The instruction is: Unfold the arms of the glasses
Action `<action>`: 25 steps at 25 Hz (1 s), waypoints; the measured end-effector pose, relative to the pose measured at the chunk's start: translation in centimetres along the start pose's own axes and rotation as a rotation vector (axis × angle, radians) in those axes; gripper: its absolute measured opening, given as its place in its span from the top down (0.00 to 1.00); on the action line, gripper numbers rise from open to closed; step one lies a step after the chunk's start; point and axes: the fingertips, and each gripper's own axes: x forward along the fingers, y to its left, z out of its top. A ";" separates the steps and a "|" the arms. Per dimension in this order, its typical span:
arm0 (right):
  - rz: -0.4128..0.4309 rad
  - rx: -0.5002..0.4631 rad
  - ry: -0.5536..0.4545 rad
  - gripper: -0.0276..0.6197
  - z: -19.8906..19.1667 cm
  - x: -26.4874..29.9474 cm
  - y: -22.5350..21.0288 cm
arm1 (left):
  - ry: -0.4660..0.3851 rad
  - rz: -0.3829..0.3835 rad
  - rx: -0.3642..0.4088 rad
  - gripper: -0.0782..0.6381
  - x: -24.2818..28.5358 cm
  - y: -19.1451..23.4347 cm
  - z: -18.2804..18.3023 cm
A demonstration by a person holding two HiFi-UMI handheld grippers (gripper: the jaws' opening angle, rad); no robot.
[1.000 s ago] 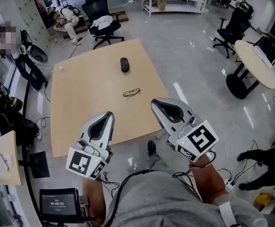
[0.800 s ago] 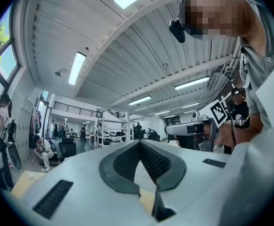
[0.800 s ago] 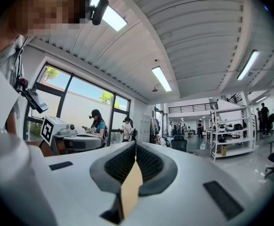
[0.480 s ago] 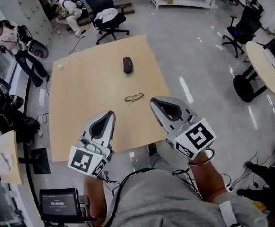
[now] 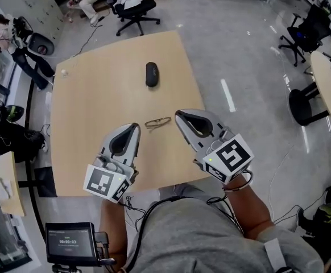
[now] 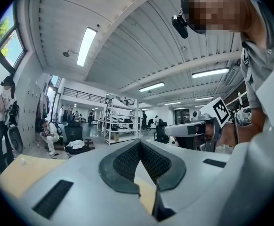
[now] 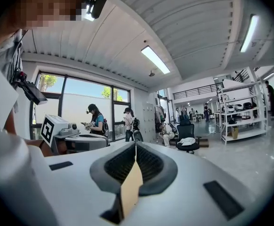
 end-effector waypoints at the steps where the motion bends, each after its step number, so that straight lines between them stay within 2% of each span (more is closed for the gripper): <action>1: 0.011 0.007 0.010 0.95 -0.6 1.2 -1.1 | 0.011 0.009 -0.003 0.88 1.2 0.9 -0.7; 4: 0.040 0.027 0.045 0.95 -2.9 4.2 -3.8 | 0.048 0.034 -0.021 0.88 3.7 3.3 -3.2; 9: 0.035 0.088 0.121 0.95 -7.3 6.1 -5.7 | 0.130 0.059 -0.069 0.88 5.1 5.7 -8.2; 16: 0.048 0.130 0.298 0.94 -14.3 6.6 -6.2 | 0.289 0.069 -0.159 0.88 4.9 6.6 -15.7; 21: 0.092 0.140 0.475 0.94 -24.5 11.9 -8.9 | 0.419 0.064 -0.248 0.88 7.4 11.2 -25.9; 25: 0.125 0.151 0.602 0.94 -30.6 13.2 -9.2 | 0.512 0.051 -0.312 0.88 7.9 11.8 -31.7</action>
